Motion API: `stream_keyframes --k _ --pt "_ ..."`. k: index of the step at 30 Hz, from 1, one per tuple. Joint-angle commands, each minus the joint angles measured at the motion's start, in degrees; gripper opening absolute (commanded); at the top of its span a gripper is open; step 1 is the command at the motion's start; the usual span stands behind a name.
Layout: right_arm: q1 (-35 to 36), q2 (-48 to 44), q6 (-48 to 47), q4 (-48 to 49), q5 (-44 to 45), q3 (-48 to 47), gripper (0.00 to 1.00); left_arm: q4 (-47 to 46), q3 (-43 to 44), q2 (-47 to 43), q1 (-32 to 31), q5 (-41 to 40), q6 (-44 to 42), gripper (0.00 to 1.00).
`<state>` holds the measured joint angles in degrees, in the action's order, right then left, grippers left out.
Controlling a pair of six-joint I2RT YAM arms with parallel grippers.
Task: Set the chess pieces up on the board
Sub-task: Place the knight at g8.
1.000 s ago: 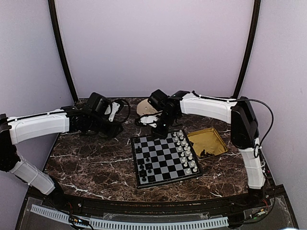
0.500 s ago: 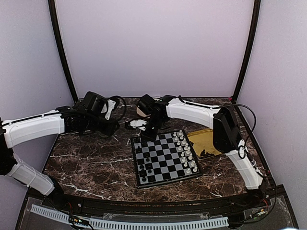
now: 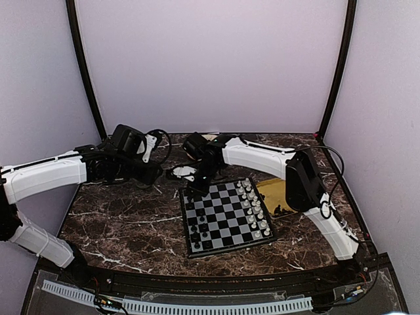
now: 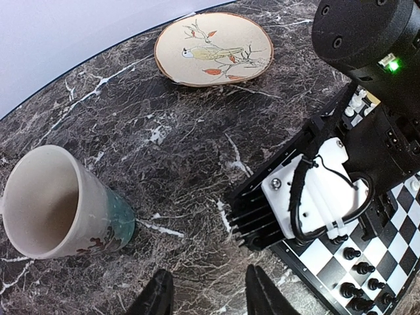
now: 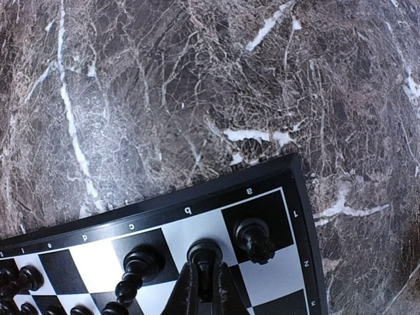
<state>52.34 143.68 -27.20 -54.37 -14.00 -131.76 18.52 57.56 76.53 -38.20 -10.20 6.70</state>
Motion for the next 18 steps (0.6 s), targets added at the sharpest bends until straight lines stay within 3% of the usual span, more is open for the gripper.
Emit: stream_keyframes --k 1,8,18 --pt "1.0 1.1 0.5 -0.6 -0.9 -1.6 0.06 -0.7 -0.9 -2.0 0.3 -0.6 -0.1 0.4" --pt "1.3 1.2 0.4 -0.5 -0.8 -1.7 0.07 -0.8 -0.8 -1.9 0.3 -0.4 -0.3 0.4" --pt "1.3 -0.2 0.2 -0.1 1.2 -1.2 0.21 -0.7 -0.9 -1.6 0.4 0.0 -0.5 0.4"
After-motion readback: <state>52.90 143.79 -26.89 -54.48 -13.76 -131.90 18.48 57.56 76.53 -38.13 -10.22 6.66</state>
